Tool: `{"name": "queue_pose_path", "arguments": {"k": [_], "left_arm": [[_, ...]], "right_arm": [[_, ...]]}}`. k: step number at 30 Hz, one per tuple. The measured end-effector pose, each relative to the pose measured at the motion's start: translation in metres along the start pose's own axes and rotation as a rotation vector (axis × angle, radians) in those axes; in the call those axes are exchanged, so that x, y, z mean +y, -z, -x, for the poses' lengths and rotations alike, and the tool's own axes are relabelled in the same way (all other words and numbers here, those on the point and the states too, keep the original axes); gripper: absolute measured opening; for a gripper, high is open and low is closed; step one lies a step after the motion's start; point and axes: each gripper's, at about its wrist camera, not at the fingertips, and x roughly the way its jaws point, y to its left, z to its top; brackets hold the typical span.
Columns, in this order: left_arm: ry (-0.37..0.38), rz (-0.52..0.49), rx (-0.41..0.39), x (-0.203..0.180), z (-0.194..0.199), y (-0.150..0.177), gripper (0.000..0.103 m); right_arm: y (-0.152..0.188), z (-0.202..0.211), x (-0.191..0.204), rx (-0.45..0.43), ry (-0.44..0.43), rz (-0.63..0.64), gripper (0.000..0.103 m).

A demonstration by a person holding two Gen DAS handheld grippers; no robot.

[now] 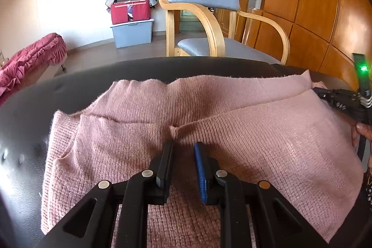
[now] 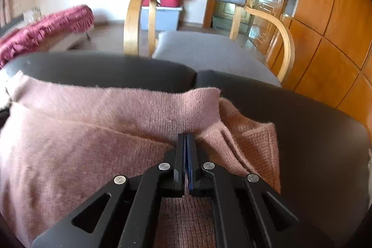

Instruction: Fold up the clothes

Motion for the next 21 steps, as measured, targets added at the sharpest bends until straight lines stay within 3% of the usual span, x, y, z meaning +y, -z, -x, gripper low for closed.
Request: {"name": "queue_pose_path", "arguments": {"k": [2, 8, 12, 15, 17, 21], "left_arm": [[-0.002, -0.004, -0.006, -0.003, -0.002, 0.000, 0.019], [-0.032, -0.031, -0.011, -0.009, -0.002, 0.005, 0.019], [-0.035, -0.034, -0.014, -0.008, -0.001, 0.005, 0.019], [-0.020, -0.021, -0.014, -0.005, 0.001, 0.007, 0.019], [-0.005, -0.008, -0.012, -0.003, 0.001, 0.006, 0.019], [0.026, 0.019, -0.010, 0.003, 0.001, 0.006, 0.019]], "right_arm": [[-0.001, 0.018, -0.012, -0.054, -0.064, -0.065, 0.003], [0.010, 0.068, 0.007, -0.124, -0.204, 0.009, 0.003], [0.014, 0.048, 0.044, -0.017, -0.331, 0.155, 0.003], [0.008, 0.020, 0.048, 0.036, -0.272, 0.195, 0.003], [0.004, 0.003, 0.033, 0.061, -0.223, 0.163, 0.001], [0.009, -0.010, -0.024, 0.048, -0.249, -0.133, 0.000]]}}
